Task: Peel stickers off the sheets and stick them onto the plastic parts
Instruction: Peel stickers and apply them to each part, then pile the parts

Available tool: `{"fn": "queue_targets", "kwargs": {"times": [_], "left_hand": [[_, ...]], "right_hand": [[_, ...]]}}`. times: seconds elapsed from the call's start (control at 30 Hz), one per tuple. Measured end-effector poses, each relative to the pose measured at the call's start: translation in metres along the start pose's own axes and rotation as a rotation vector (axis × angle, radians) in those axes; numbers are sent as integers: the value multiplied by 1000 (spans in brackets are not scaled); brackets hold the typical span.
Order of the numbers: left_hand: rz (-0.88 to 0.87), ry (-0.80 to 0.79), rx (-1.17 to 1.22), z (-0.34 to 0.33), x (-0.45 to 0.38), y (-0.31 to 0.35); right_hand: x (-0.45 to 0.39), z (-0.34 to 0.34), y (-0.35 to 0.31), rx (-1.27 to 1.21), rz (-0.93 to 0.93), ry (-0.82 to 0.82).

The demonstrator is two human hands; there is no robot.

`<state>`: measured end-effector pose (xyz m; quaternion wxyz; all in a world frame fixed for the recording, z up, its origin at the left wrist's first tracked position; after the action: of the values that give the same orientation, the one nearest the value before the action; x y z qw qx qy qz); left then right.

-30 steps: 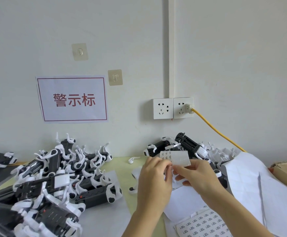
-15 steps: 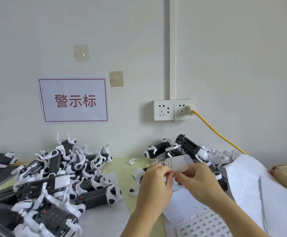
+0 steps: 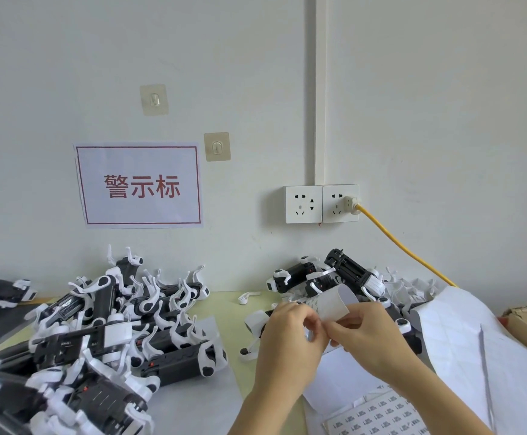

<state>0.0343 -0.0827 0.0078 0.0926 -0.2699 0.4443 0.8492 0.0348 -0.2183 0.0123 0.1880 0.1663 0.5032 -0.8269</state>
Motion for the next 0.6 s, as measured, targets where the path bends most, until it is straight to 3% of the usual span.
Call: {"fn": "queue_targets", "kwargs": {"times": [0.17, 0.6], "left_hand": [[91, -63, 174, -4, -1, -4], [187, -151, 211, -9, -2, -7]], "right_hand": [[-2, 5, 4, 6, -10, 15], [-2, 11, 1, 24, 7, -28]]}}
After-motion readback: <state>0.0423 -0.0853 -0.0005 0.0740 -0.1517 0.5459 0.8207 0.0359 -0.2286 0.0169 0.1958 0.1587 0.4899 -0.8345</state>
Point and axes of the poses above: each hand's wrist, its own x-axis away from the middle knuckle, its own z-axis out of the back of the hand, y = z × x, the point moved 6 cm from there along -x, towards the middle knuckle, and after that the axes turned 12 degrees about z, right-handed, at the moved point
